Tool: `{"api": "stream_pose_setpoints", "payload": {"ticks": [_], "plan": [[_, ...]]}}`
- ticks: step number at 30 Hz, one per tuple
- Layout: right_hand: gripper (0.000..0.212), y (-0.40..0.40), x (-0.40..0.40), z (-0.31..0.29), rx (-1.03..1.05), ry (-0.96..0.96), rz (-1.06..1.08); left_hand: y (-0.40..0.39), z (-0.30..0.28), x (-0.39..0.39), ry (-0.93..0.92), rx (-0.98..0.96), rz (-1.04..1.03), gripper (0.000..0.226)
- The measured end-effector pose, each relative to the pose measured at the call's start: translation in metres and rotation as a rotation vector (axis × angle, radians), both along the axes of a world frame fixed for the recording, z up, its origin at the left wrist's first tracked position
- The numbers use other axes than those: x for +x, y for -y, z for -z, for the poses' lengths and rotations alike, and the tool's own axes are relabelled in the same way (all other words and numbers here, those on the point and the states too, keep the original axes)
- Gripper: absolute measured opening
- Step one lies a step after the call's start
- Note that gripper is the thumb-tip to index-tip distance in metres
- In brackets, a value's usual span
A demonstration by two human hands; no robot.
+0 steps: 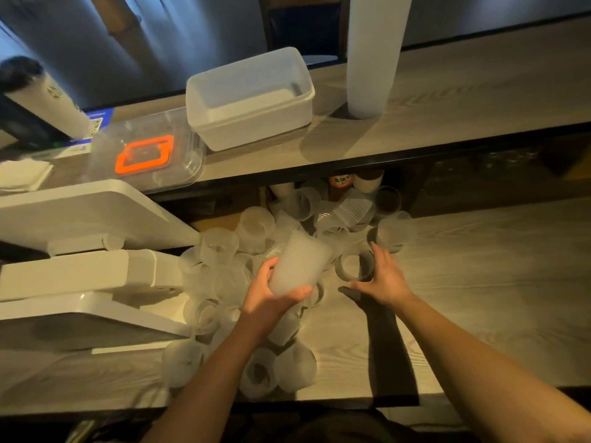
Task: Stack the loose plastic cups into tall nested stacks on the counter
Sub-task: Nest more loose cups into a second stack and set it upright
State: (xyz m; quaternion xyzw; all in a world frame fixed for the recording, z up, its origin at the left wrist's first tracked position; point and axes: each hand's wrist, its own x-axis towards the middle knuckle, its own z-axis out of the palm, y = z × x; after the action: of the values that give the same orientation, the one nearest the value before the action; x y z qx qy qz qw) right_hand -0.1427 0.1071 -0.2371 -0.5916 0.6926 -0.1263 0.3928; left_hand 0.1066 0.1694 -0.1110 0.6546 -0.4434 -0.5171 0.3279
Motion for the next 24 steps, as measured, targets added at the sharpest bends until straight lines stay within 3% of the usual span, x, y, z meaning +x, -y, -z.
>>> {"api": "stream_pose_setpoints", "payload": {"ticks": [3, 8, 12, 16, 21, 24], "plan": [[0.115, 0.0, 0.001, -0.001, 0.034, 0.028, -0.015, 0.002, -0.002, -0.007, 0.029, -0.007, 0.033, 0.082], [0.104, -0.003, 0.007, -0.001, 0.007, -0.195, -0.165, 0.005, -0.002, -0.012, 0.034, -0.016, 0.041, 0.089], [0.112, -0.007, 0.018, 0.003, -0.032, -0.153, -0.161, 0.002, -0.003, -0.011, 0.006, 0.01, 0.04, 0.091], [0.091, -0.008, 0.028, 0.005, -0.067, -0.096, -0.12, -0.001, 0.0, -0.002, 0.018, 0.003, 0.03, 0.088], [0.079, -0.025, 0.038, -0.003, -0.068, 0.205, 0.214, -0.003, 0.003, 0.009, 0.05, 0.005, 0.044, 0.083], [0.056, -0.035, 0.039, -0.027, -0.081, 0.484, 0.435, -0.002, 0.001, 0.01, 0.063, 0.0, 0.075, 0.08]]}}
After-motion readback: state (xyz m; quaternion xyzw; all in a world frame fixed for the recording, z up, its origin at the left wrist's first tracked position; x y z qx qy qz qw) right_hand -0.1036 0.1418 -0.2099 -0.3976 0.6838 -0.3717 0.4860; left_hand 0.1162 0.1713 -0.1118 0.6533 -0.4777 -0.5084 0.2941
